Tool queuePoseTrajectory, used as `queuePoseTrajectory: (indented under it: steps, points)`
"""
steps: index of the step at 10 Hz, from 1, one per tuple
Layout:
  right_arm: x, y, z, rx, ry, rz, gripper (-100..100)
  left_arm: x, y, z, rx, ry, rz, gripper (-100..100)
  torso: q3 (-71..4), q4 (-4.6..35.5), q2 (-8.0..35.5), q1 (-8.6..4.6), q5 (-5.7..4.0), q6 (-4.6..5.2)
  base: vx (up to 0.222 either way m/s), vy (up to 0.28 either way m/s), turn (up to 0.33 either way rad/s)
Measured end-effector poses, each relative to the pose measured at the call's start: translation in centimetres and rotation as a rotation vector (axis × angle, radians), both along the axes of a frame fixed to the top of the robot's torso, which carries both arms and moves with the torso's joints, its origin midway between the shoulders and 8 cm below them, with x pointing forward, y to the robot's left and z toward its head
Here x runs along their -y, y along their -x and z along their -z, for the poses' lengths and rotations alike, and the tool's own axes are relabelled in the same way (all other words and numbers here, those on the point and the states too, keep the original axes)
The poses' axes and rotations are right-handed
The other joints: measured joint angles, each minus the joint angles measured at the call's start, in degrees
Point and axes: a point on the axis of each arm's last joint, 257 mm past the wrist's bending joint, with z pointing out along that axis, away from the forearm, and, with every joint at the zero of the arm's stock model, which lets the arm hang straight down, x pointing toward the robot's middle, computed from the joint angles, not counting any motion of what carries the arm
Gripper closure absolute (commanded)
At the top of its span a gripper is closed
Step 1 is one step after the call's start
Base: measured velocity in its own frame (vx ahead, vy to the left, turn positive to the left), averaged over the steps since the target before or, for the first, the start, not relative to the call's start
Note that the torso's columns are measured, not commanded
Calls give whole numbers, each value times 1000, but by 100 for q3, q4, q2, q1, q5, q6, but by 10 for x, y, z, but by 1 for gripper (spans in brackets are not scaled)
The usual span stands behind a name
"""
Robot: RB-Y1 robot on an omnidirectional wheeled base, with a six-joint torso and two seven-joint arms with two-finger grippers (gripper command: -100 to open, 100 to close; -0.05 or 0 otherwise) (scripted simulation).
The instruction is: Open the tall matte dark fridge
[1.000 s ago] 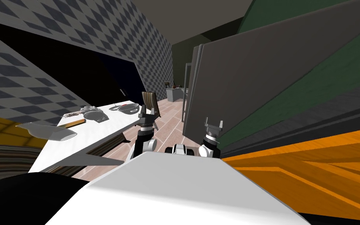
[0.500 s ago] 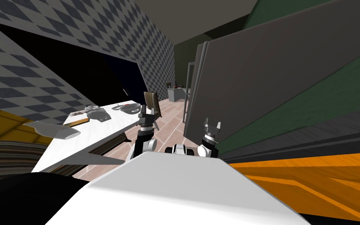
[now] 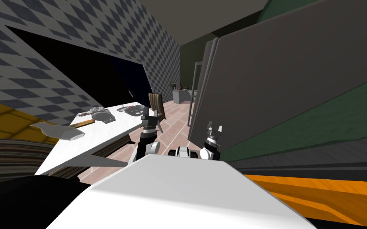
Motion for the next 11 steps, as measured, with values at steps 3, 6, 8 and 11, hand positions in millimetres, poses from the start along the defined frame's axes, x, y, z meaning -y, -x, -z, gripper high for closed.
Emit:
queuePoseTrajectory:
  steps: [3,6,8,11]
  points:
    - [1,-5,15,7,-108,-50,-100,0,0,0,0,0,0,0,7,3,10,0,0,-2,44,3,60]
    - [0,-11,33,13,-234,-107,-100,0,0,0,0,0,0,0,1,0,4,3,1,3,72,13,74]
    - [-3,-15,49,13,-323,-143,-100,0,0,0,0,0,0,0,5,2,10,-1,1,2,72,3,78]
    - [-7,-20,65,18,-431,-189,-100,0,0,0,0,0,0,0,12,5,21,-2,0,3,47,-1,48]
